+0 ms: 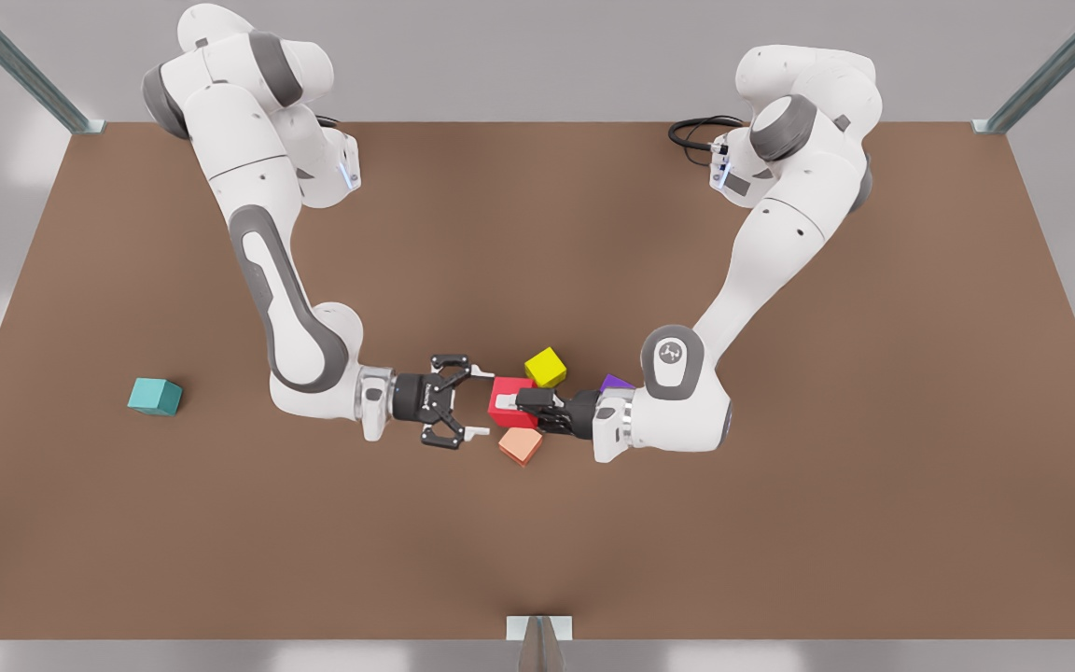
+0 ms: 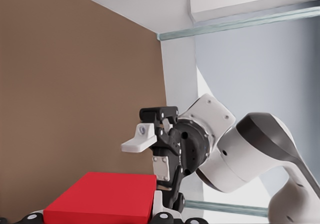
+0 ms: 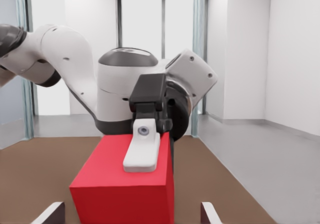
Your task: Pick up red wooden cube and pass to hand red wooden cube and place in blue wooden cube
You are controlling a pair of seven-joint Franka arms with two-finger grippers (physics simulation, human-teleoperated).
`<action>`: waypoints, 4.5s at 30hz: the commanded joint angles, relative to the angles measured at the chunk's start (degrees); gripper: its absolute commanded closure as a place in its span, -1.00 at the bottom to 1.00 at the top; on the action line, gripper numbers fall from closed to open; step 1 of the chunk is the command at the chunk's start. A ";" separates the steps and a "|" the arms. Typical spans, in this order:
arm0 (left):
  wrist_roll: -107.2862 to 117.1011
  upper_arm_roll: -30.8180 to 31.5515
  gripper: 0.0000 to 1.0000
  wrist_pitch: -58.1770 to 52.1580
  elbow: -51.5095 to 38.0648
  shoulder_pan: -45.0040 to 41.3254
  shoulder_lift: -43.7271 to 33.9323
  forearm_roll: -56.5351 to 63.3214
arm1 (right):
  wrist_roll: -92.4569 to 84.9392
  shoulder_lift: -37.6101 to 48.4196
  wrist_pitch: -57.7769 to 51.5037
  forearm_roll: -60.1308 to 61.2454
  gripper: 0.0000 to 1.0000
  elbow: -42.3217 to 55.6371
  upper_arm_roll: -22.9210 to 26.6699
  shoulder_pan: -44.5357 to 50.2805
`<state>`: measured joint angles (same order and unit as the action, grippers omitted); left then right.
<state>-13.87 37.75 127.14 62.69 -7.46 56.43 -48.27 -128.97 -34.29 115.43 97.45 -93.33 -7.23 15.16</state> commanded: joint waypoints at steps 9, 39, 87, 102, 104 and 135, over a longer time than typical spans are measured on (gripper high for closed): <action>-6.08 0.04 0.07 0.56 -0.03 -0.45 -0.09 -1.39 | -2.69 0.18 -0.56 -0.06 -1.00 -0.19 -0.77 0.05; -4.85 0.48 0.07 3.11 -0.99 -2.03 0.09 -1.39 | -0.67 -2.89 0.67 0.29 -1.00 2.80 -2.44 1.10; 19.50 1.80 -1.00 -60.95 -6.88 29.69 -20.39 67.69 | 21.82 -2.19 -3.90 -33.01 -0.05 7.28 -1.56 -12.26; 14.67 -27.82 -1.00 -33.18 21.42 10.36 -37.27 48.79 | 37.21 15.83 3.48 -101.49 -0.07 -8.98 22.43 -14.37; 14.58 -27.82 -1.00 -34.76 21.33 10.28 -37.35 48.62 | 37.04 15.22 8.05 -101.93 -0.07 -10.38 22.34 -16.21; 15.02 -27.73 -1.00 -39.25 21.33 10.36 -33.49 43.43 | 27.37 10.47 27.56 -99.47 -0.76 -24.45 22.69 -22.02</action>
<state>0.32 10.00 87.89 84.05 2.87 22.89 -4.90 -99.84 -23.83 142.87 -2.09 -117.64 15.41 -6.85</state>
